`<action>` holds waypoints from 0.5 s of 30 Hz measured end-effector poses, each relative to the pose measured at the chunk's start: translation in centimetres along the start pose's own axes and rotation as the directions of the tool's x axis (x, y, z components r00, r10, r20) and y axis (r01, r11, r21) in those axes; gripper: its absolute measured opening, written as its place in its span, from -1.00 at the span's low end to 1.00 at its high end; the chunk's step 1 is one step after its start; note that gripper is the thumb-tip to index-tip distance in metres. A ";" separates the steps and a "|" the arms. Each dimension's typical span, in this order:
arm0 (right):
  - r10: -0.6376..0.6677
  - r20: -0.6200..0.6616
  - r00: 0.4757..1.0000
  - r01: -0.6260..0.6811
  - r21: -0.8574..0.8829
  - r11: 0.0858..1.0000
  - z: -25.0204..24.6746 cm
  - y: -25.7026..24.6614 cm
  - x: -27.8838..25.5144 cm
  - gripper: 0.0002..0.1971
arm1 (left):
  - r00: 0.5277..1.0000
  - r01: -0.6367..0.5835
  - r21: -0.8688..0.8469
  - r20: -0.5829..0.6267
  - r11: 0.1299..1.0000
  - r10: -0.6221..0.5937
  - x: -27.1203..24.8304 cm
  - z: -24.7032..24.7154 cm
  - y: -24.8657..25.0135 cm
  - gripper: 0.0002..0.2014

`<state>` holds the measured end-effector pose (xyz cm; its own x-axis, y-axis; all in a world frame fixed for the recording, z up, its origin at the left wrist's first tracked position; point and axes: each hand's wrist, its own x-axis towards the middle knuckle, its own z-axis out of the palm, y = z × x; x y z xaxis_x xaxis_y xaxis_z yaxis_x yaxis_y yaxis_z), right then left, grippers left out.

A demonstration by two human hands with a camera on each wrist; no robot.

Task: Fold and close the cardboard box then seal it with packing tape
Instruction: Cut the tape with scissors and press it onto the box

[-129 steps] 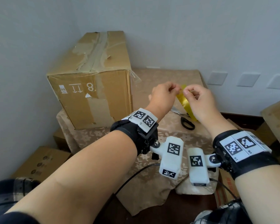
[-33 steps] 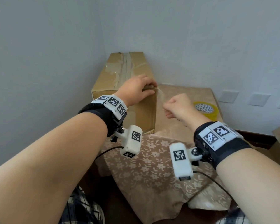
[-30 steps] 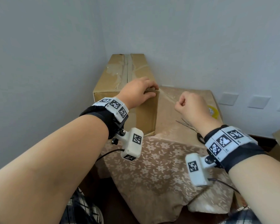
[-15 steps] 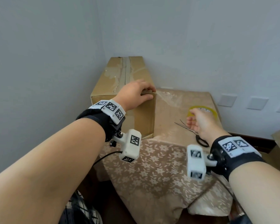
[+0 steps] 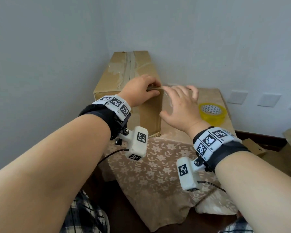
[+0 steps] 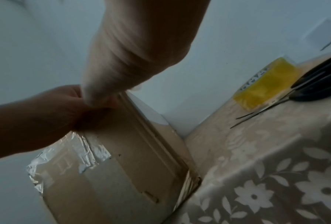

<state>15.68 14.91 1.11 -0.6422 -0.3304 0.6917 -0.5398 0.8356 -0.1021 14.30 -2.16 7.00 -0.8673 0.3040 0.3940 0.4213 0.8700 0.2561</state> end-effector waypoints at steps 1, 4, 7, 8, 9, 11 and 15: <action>0.014 -0.045 0.999 -0.014 -0.004 1.000 0.1 0.2 -0.2 -0.33 | 1.000 0.004 -0.001 0.005 1.000 -0.004 0.0 0.0 0.0 -0.71; 0.093 -0.181 0.979 -0.080 0.077 0.994 0.0 0.5 -0.2 -0.50 | 1.000 0.012 -0.006 0.015 1.000 -0.012 0.0 -0.3 0.1 -0.70; 0.360 -0.125 0.925 -0.248 0.519 0.818 -0.7 1.3 0.6 -0.72 | 1.000 0.017 -0.017 0.022 1.000 -0.016 -0.2 -0.4 0.2 -0.71; 0.420 -0.083 0.904 -0.301 0.573 0.762 -0.9 1.6 0.9 -0.71 | 1.000 0.018 -0.016 0.023 1.000 -0.018 -0.2 -0.4 0.2 -0.71; 0.442 -0.045 0.896 -0.340 0.573 0.746 -1.0 1.9 1.2 -0.66 | 1.000 0.020 -0.016 0.023 1.000 -0.019 -0.2 -0.3 0.2 -0.71; 0.460 0.062 0.886 -0.412 0.562 0.717 -0.9 2.4 1.4 -0.47 | 1.000 0.021 -0.015 0.022 1.000 -0.021 -0.1 -0.3 0.1 -0.72; 0.536 0.128 0.835 -0.510 0.548 0.663 -0.7 2.8 1.9 -0.54 | 1.000 0.023 -0.023 0.022 0.999 -0.022 -0.1 -0.3 0.1 -0.71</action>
<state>13.32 16.90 2.68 -0.8947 0.1162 0.4313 -0.3291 0.4816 -0.8123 14.51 -2.18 7.23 -0.8821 0.2929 0.3690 0.4074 0.8676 0.2852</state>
